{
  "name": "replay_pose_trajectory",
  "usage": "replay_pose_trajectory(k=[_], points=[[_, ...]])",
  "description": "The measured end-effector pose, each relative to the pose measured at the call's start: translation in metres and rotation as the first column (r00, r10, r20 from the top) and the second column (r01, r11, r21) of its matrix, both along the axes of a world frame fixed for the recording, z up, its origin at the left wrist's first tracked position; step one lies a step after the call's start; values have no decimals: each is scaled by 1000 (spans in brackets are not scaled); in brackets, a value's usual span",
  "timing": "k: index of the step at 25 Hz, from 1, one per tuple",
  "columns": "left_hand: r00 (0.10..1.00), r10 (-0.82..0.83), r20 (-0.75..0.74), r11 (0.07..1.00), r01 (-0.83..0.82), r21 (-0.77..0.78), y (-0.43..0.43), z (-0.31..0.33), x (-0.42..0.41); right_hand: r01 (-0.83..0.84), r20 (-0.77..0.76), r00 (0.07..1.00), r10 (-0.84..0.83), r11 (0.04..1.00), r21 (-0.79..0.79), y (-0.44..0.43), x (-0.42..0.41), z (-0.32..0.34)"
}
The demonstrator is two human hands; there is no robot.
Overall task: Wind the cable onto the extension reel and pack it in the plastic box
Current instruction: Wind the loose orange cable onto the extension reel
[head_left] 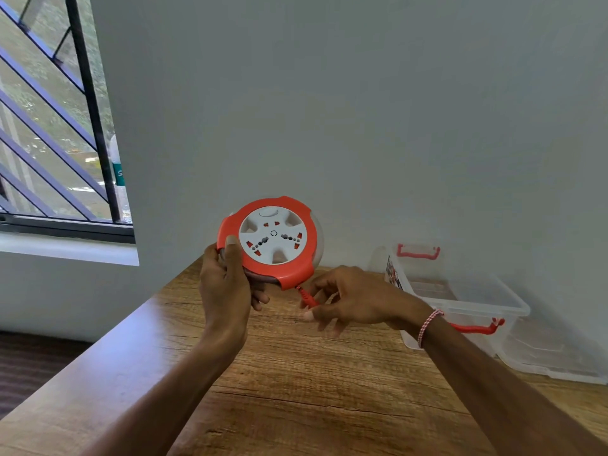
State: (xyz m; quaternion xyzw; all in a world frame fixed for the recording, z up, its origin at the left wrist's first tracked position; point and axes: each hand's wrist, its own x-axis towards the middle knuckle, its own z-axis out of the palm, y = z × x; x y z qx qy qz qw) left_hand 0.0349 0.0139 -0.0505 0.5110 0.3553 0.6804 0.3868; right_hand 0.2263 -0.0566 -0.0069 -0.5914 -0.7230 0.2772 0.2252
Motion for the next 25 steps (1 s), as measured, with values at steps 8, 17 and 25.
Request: replay_pose_trajectory(k=[8, 17, 25], points=[[992, 69, -103, 995, -61, 74, -5, 4, -2, 60, -30, 998, -59, 998, 32, -2, 5, 7], [990, 42, -137, 994, -27, 109, -9, 1, 3, 32, 81, 996, -32, 999, 5, 0, 11, 10], [986, 12, -165, 990, 12, 140, -12, 1, 4, 117, 236, 901, -363, 729, 674, -16, 19, 49]])
